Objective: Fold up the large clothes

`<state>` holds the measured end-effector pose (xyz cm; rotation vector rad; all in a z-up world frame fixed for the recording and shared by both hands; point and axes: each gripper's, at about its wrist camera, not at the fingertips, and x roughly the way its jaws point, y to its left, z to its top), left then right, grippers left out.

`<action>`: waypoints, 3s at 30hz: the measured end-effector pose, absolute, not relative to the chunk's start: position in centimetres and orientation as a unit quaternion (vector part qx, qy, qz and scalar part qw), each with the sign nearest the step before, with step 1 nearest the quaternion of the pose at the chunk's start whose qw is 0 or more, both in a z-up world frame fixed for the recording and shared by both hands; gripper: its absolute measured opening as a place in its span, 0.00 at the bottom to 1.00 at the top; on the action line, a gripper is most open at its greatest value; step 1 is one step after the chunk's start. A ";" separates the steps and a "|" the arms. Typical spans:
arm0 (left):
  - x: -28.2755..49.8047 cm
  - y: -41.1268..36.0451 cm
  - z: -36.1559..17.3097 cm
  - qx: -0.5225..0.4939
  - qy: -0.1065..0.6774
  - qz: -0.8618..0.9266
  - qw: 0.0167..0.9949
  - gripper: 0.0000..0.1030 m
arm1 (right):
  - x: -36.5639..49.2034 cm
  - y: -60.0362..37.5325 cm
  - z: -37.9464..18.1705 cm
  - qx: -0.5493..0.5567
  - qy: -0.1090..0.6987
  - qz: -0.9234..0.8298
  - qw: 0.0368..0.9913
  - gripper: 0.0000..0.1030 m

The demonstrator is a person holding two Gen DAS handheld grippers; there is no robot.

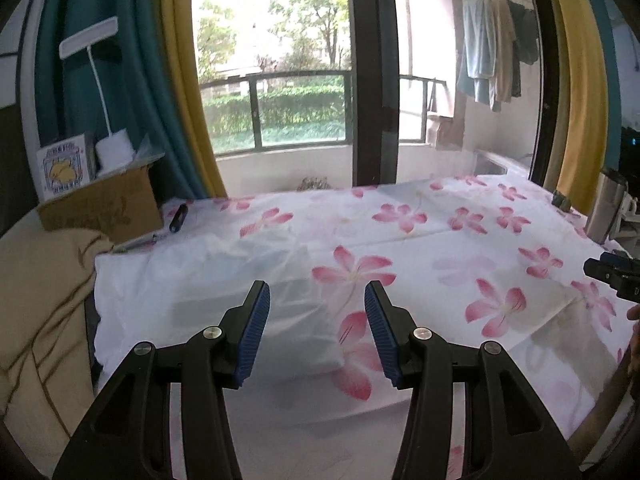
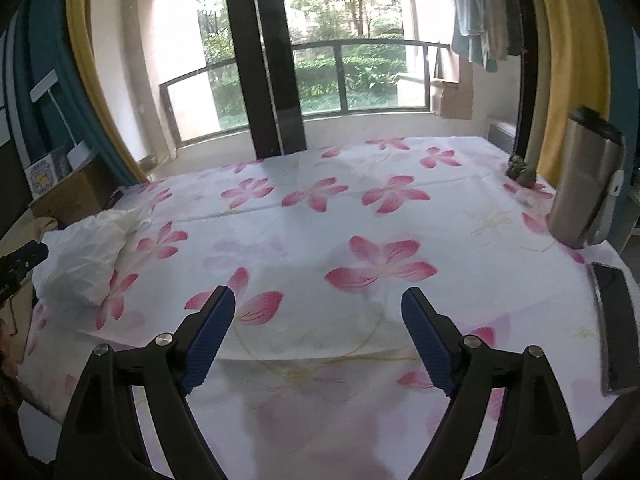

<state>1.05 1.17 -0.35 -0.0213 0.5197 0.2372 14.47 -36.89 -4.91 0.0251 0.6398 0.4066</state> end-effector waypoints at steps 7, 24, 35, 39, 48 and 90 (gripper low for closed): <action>1.2 0.7 1.7 -0.010 0.229 0.120 0.966 0.65 | 14.7 -38.8 -3.2 0.016 0.292 0.183 0.939 0.87; 0.7 0.4 5.1 -0.009 0.183 0.116 0.976 0.69 | 14.2 -40.3 1.3 0.001 0.231 0.172 0.958 0.99; 0.0 1.0 7.6 -0.008 0.148 0.122 0.981 0.69 | 13.4 -39.2 4.4 -0.008 0.196 0.182 0.964 0.99; -0.4 1.4 8.5 -0.010 0.133 0.129 0.983 0.69 | 13.1 -38.7 5.4 -0.009 0.184 0.187 0.965 0.99; -1.5 2.2 9.2 -0.019 0.119 0.136 0.983 0.70 | 11.8 -37.5 7.6 -0.008 0.155 0.201 0.967 0.99; -2.9 4.5 8.1 -0.049 0.121 0.123 0.984 0.70 | 11.8 -35.5 7.1 -0.007 0.160 0.219 0.962 0.99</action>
